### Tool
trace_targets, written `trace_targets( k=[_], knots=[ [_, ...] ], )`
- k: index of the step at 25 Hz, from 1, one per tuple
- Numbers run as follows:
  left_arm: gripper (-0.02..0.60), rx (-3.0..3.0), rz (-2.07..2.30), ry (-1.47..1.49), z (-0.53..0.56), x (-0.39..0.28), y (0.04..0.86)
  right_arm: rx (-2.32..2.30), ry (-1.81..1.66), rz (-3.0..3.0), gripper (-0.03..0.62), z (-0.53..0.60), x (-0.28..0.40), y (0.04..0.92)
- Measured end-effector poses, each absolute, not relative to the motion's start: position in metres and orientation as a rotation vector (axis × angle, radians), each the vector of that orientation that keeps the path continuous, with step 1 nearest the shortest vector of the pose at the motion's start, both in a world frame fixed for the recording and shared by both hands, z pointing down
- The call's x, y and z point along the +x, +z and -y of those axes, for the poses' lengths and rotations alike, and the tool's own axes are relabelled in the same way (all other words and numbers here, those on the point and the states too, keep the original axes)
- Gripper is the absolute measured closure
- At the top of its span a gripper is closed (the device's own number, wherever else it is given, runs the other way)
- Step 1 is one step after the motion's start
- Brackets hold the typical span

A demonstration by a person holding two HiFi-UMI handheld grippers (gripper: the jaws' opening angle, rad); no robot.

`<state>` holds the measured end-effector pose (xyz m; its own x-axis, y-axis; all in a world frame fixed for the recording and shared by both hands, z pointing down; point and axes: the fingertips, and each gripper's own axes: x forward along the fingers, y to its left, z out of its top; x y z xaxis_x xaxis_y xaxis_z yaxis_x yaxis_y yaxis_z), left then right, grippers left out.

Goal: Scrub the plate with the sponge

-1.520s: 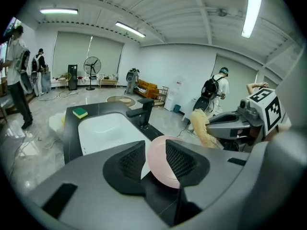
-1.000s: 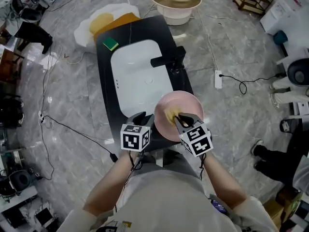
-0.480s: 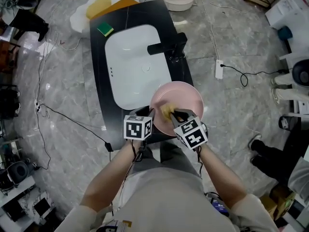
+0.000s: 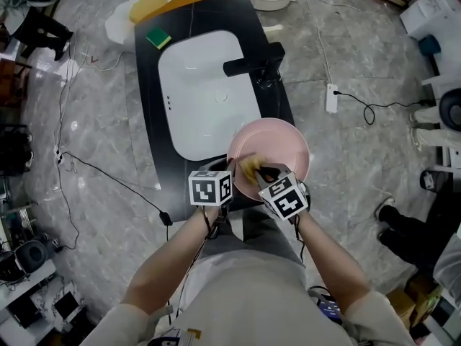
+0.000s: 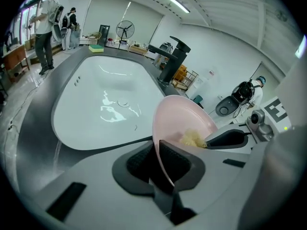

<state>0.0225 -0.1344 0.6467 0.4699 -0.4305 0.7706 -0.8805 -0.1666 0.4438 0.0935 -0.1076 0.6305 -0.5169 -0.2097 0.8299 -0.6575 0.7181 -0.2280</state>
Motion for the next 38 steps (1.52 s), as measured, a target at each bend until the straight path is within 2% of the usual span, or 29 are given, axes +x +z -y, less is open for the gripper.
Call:
trace_targets(
  k=[9, 19, 29, 34, 38],
  knots=[
    [0.546, 1.726, 1.131, 0.581, 0.135, 0.014, 0.645, 0.645, 0.694, 2.073, 0.546, 0.115, 0.082, 0.644],
    [0.551, 1.713, 1.130, 0.560, 0.138, 0.006, 0.645, 0.685, 0.633, 2.086, 0.546, 0.180, 0.067, 0.648],
    [0.554, 1.717, 1.162, 0.566, 0.152, -0.006, 0.644, 0.758, 0.512, 1.939, 0.546, 0.209, 0.117, 0.639],
    [0.554, 1.712, 1.179, 0.568, 0.157, -0.011, 0.646, 0.713, 0.355, 1.801, 0.548, 0.192, 0.154, 0.642],
    [0.554, 1.699, 1.187, 0.565, 0.158, -0.015, 0.646, 0.630, 0.396, 1.762, 0.548, 0.160, 0.168, 0.643]
  ],
)
